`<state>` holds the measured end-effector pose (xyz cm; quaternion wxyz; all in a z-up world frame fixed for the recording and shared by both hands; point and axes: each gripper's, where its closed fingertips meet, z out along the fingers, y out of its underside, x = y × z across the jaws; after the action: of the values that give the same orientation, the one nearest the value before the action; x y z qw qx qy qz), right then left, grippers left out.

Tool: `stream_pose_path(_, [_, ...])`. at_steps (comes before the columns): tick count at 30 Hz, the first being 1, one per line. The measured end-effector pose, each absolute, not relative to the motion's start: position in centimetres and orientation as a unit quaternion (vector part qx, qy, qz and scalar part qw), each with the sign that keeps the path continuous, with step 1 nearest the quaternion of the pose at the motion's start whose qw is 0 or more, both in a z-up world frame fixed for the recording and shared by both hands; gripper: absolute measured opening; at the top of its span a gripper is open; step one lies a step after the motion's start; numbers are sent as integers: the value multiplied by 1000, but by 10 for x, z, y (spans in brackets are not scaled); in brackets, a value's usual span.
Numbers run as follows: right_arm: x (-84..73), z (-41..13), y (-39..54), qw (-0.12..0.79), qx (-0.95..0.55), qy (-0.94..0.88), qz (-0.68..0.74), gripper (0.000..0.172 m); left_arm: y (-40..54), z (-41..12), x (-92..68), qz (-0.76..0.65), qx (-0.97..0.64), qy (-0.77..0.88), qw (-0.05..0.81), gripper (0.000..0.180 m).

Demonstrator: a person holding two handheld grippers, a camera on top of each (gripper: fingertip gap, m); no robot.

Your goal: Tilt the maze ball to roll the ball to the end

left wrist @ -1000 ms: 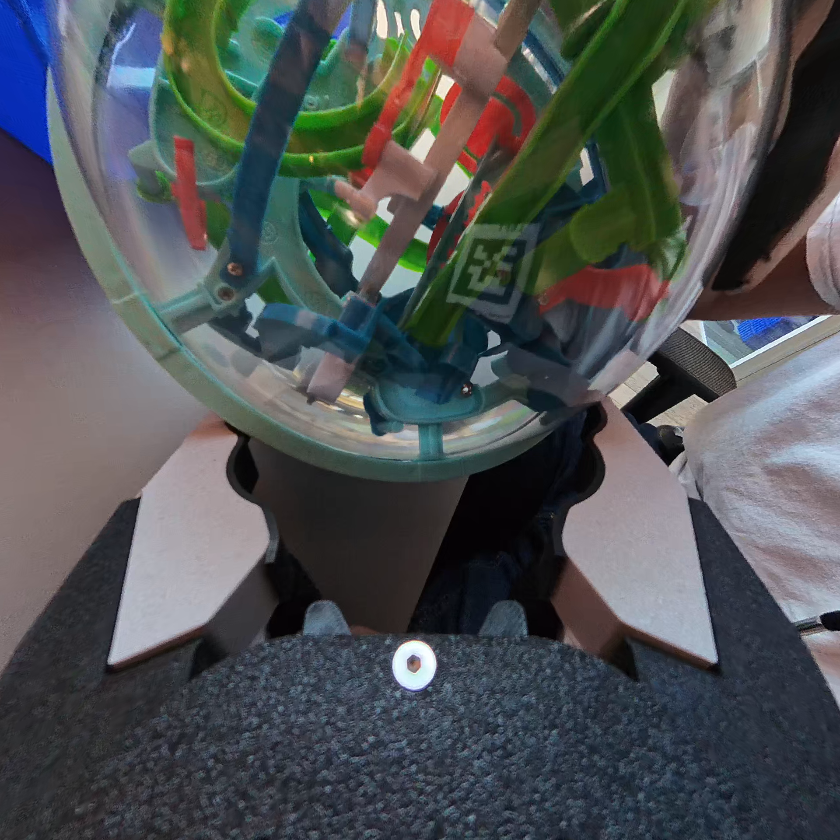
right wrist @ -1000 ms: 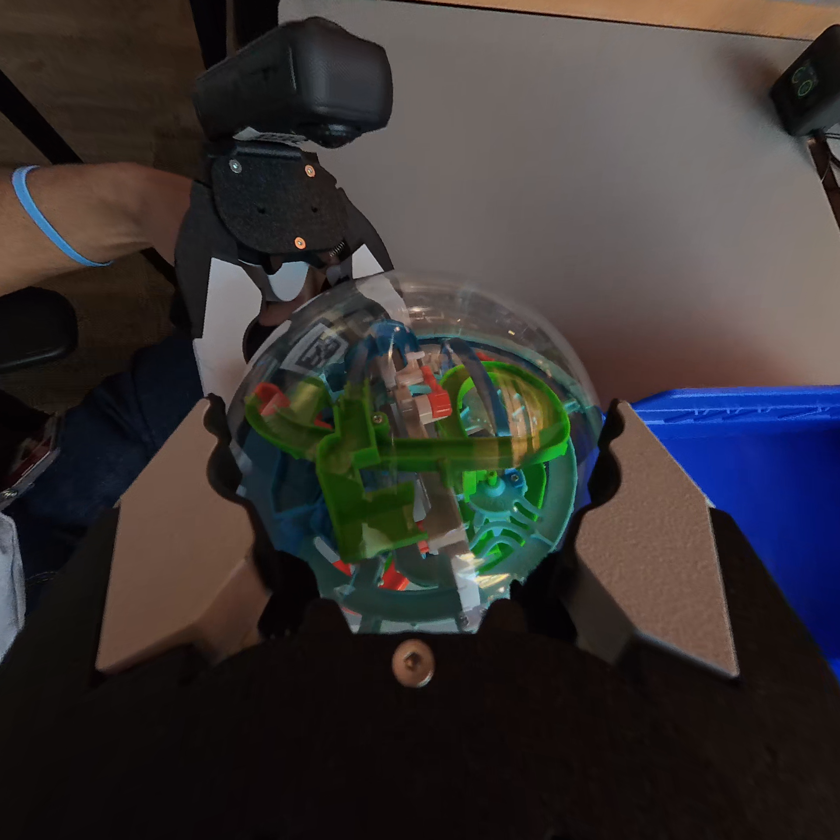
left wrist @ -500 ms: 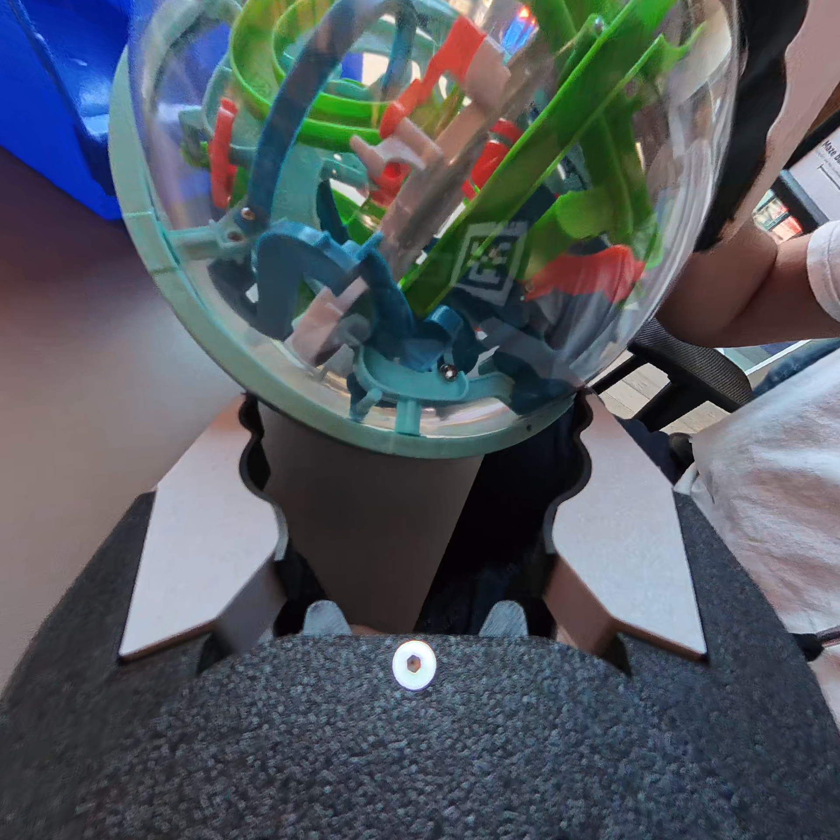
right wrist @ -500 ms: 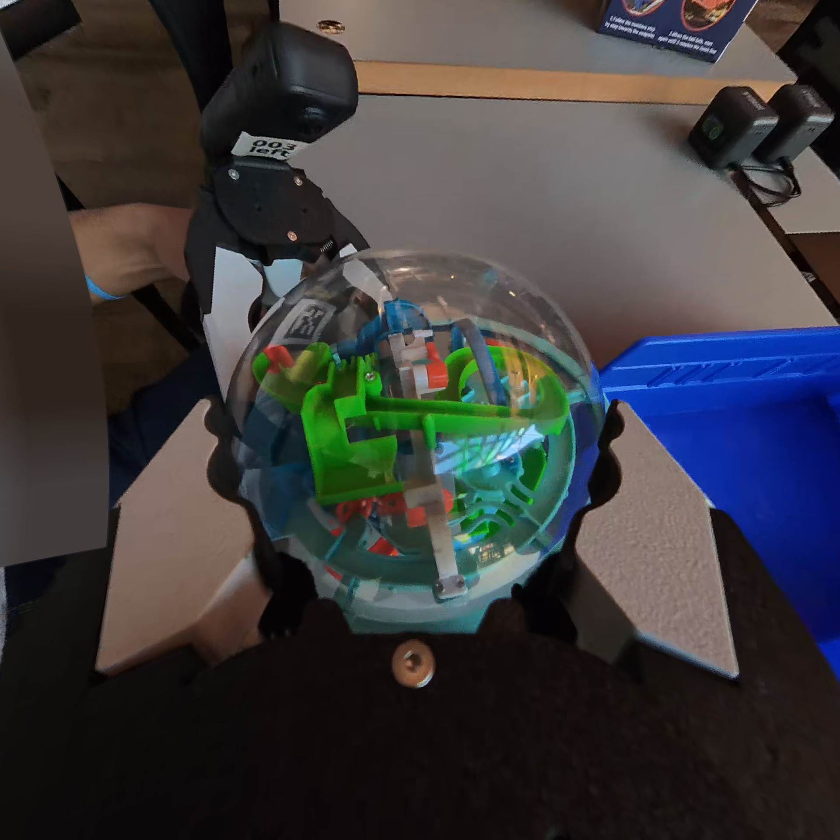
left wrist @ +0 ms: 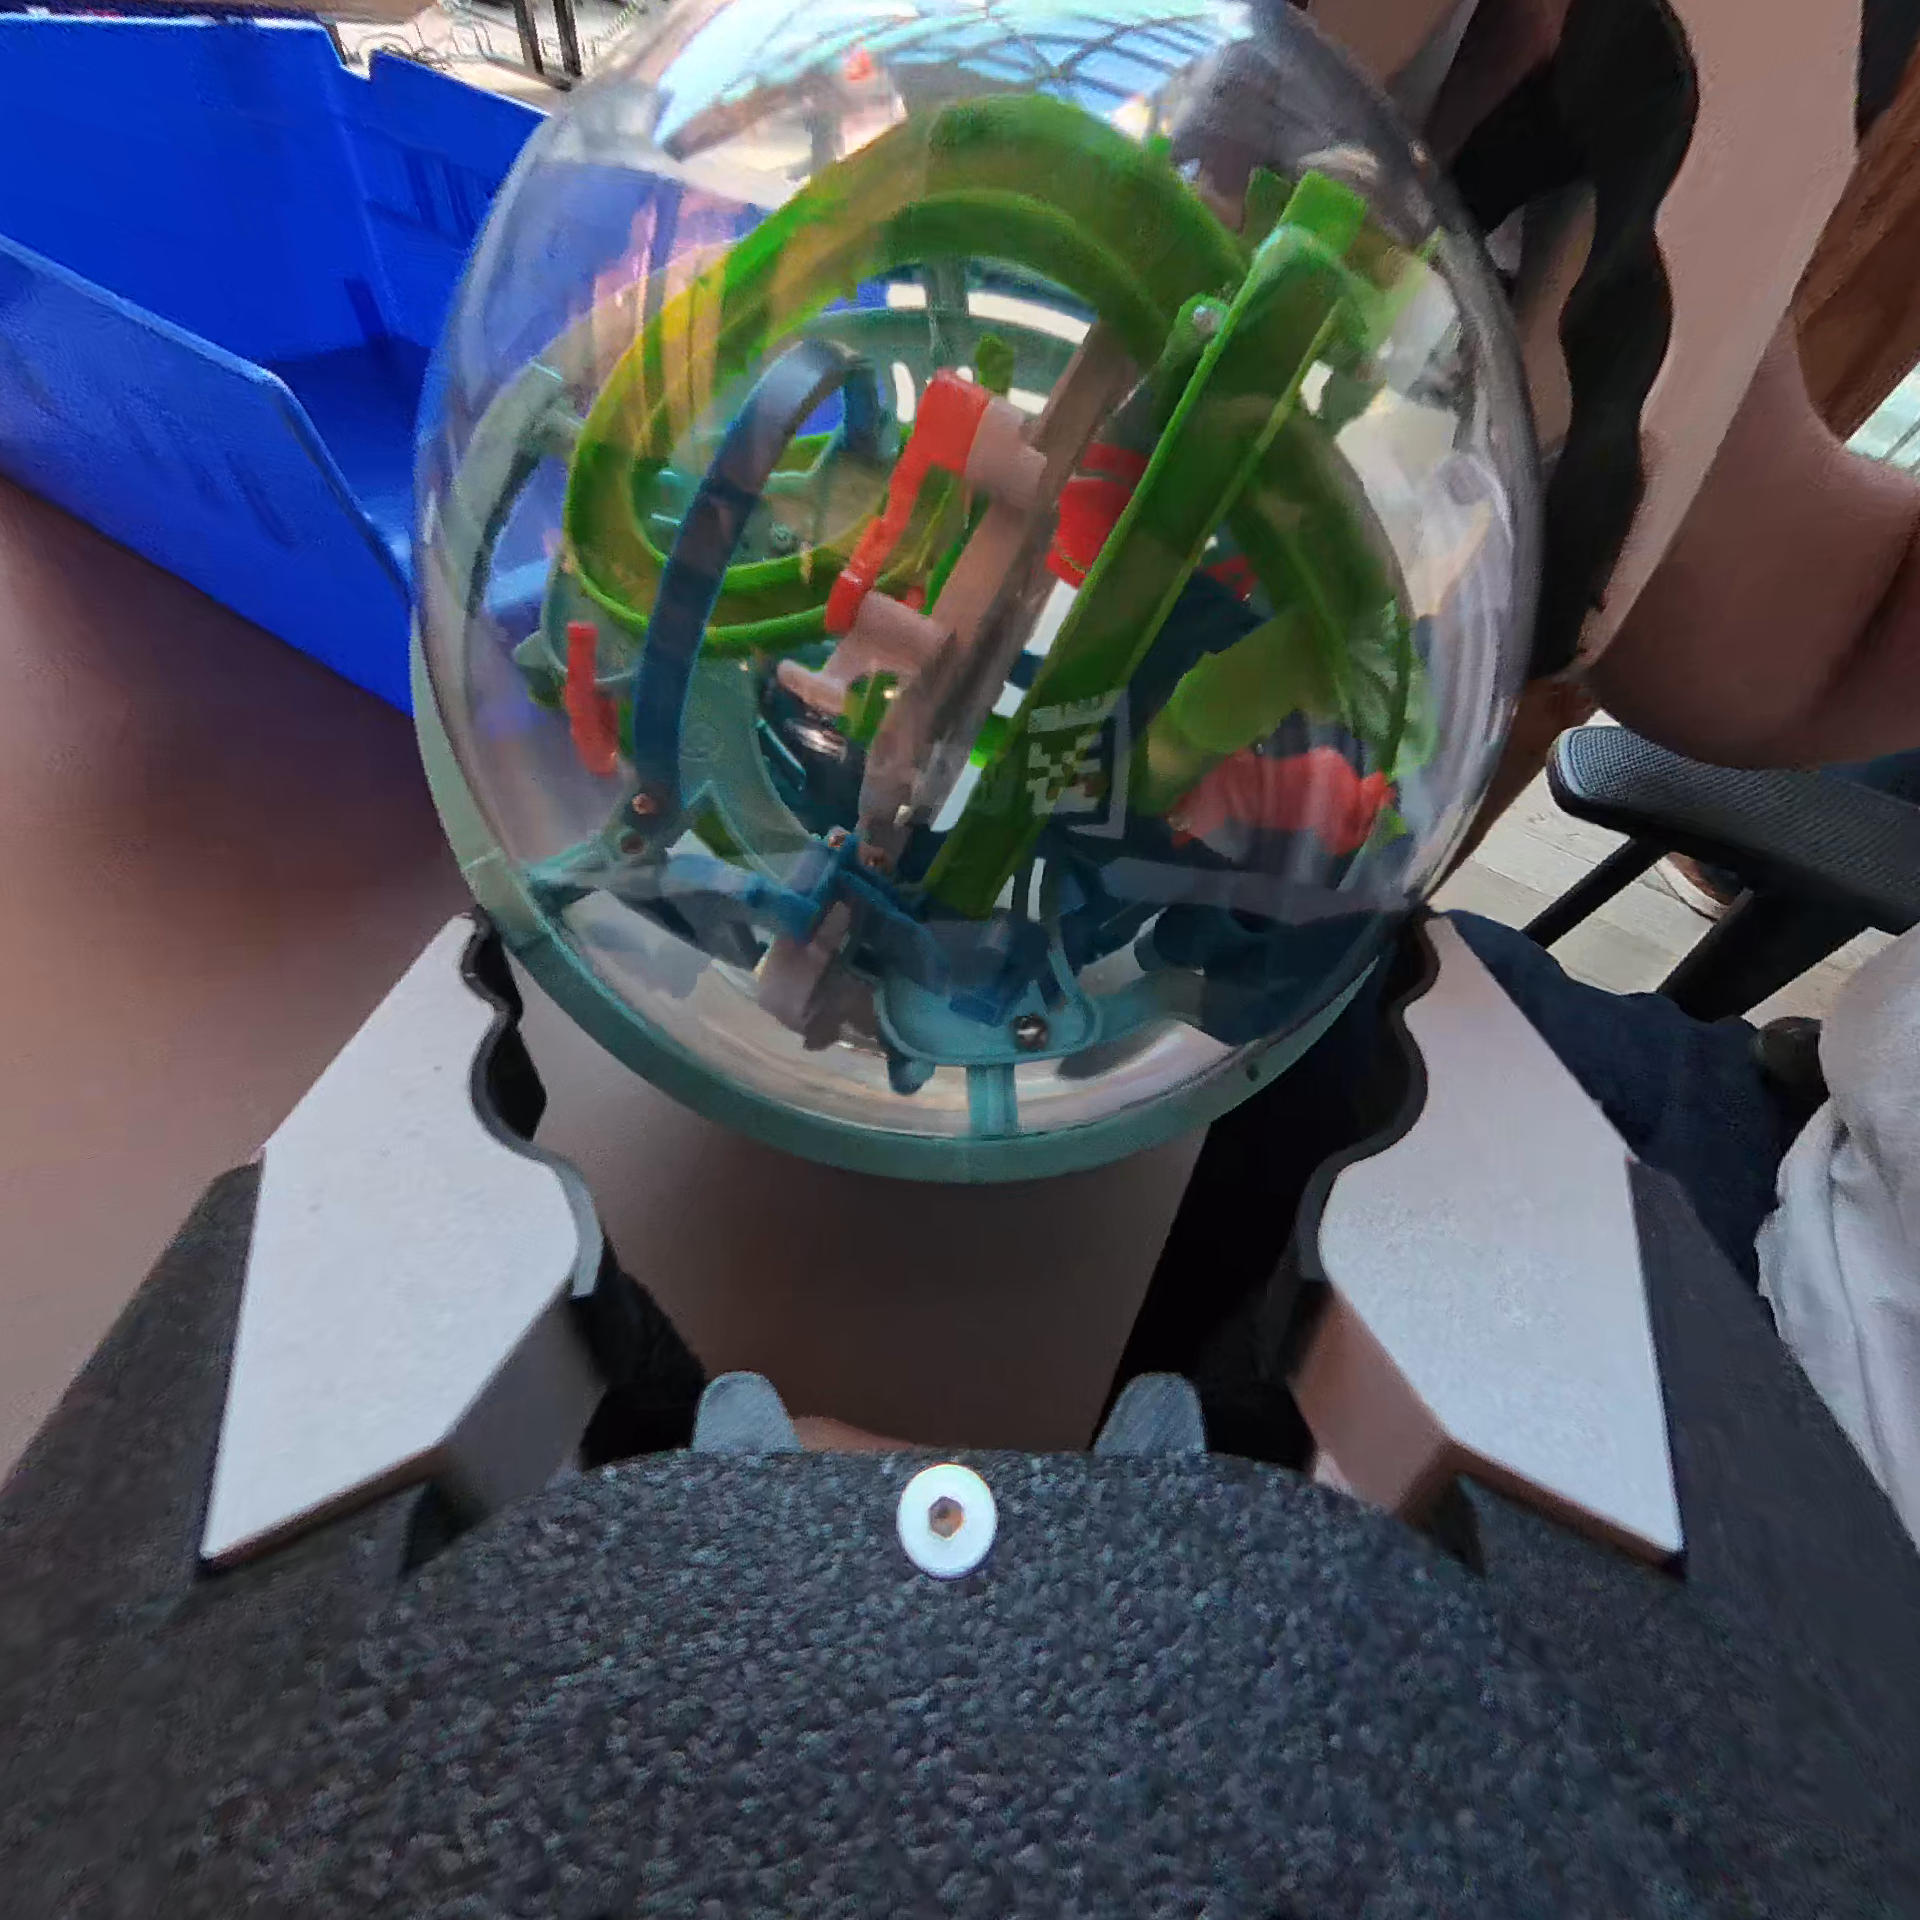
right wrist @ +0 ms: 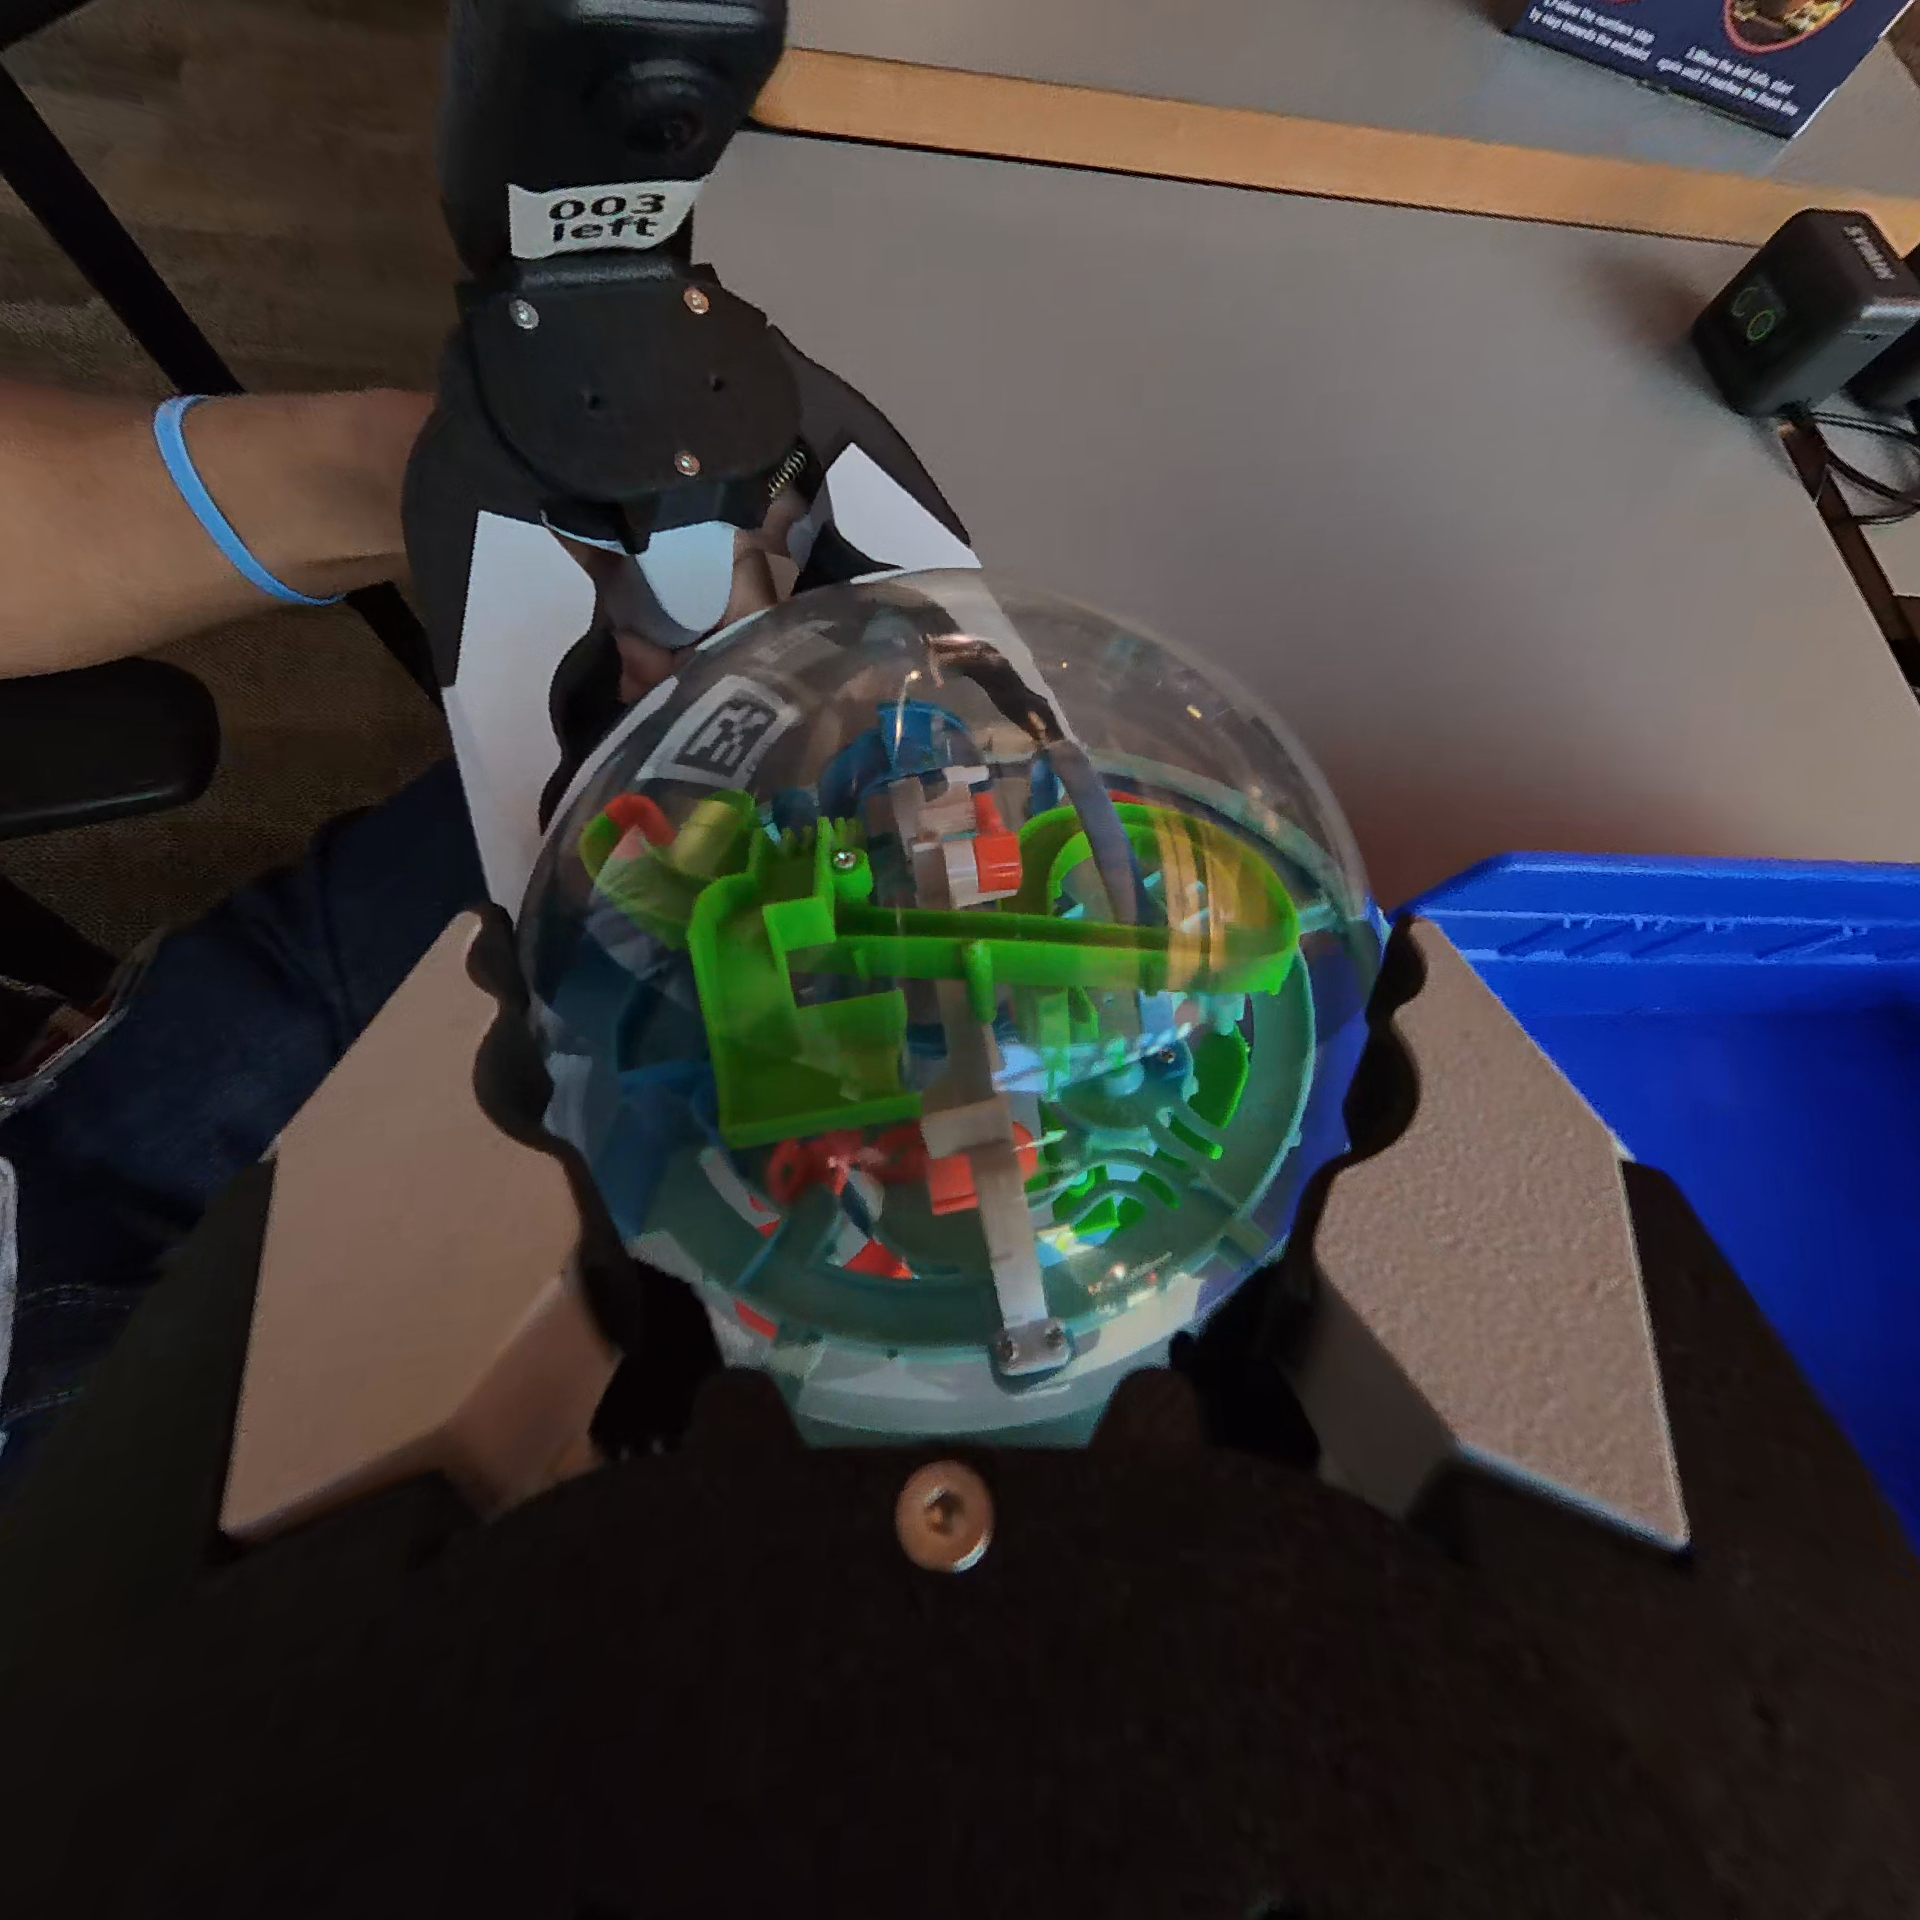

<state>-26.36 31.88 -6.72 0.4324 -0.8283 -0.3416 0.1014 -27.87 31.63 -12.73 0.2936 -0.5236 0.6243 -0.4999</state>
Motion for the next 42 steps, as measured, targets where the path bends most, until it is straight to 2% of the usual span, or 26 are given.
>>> stream_pose_path(13, [-240,-75,303,464,-825,-291,137,154,315,-126,-273,-517,-532,608,283,153])
stream_pose_path(42, [-229,-72,330,444,-828,-254,231,154,325,-129,-266,-536,-571,569,253,157])
